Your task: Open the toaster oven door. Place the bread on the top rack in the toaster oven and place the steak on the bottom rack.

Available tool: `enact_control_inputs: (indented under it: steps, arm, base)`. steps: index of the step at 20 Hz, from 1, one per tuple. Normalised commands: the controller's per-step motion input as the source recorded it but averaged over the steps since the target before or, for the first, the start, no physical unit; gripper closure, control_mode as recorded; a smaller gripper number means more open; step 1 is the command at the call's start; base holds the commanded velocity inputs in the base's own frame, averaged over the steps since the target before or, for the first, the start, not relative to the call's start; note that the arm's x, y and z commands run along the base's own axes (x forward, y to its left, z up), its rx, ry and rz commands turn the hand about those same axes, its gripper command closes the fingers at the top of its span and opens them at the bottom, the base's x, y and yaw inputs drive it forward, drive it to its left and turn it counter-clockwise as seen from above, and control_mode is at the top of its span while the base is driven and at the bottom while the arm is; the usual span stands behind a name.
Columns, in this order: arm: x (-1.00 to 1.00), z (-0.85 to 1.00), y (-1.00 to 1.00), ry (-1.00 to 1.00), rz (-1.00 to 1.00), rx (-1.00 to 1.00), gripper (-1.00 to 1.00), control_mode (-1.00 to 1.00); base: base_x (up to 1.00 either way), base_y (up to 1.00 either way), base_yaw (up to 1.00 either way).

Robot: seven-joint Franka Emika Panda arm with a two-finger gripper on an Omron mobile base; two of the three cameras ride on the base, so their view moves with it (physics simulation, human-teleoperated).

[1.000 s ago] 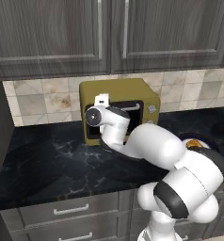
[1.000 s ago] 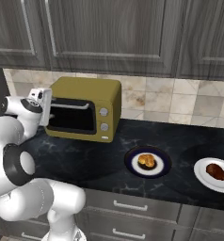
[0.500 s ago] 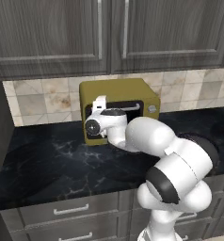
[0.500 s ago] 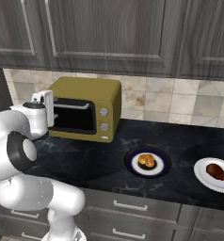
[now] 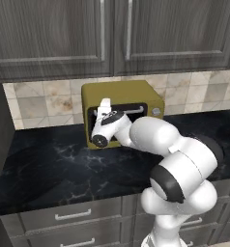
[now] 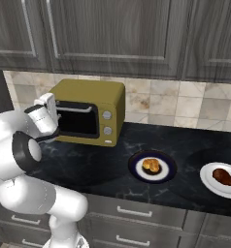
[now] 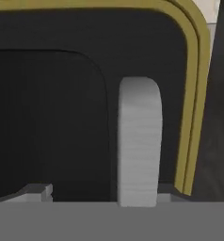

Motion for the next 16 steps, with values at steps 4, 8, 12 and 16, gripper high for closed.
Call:
enact_control_inputs:
  steps: [4, 8, 12, 16]
  arm:
    - [0.40, -0.20, 0.00, -0.14, 0.04, 0.00, -1.00, -1.00]
    - [0.42, -0.22, 0.00, -0.11, 0.04, 0.00, -1.00, -1.00]
    - [0.43, -0.21, 0.00, -0.10, 0.05, -0.01, 1.00, -1.00]
    - [0.41, -0.18, 0.00, -0.08, 0.04, -0.01, 1.00, -1.00]
  base:
    - [0.00, 0.00, 0.00]
    - [0.00, 0.00, 0.00]
    - [0.00, 0.00, 0.00]
    - [0.00, 0.00, 0.00]
